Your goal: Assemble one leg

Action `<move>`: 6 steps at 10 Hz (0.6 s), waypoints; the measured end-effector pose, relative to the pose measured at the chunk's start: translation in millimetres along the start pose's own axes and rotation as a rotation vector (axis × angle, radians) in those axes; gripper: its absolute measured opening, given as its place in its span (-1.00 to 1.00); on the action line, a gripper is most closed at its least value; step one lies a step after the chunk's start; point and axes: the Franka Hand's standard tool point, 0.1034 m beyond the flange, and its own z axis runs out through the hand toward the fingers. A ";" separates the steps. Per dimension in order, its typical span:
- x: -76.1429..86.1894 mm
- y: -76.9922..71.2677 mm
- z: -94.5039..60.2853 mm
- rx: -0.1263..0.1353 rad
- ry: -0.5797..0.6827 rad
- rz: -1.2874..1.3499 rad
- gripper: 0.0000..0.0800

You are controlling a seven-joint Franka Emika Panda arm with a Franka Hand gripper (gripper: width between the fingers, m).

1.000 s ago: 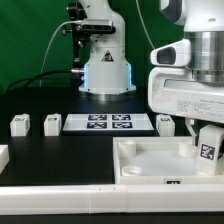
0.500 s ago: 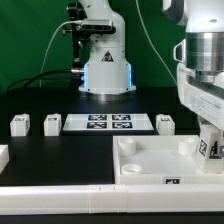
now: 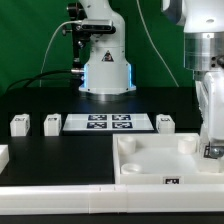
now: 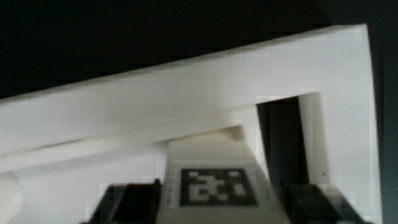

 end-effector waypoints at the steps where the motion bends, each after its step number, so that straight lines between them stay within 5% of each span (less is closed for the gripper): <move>1: -0.4 0.2 0.1 0.000 0.000 -0.005 -0.08; 2: -1.0 0.5 0.1 0.000 0.000 -0.011 0.38; 3: -1.6 0.8 0.2 0.000 0.000 -0.025 0.55; 6: -1.6 1.1 0.4 -0.001 0.000 -0.103 0.61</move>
Offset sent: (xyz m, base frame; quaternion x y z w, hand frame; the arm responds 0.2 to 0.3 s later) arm -0.0035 -0.0014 -0.0014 0.0006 0.0042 -0.1104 0.9939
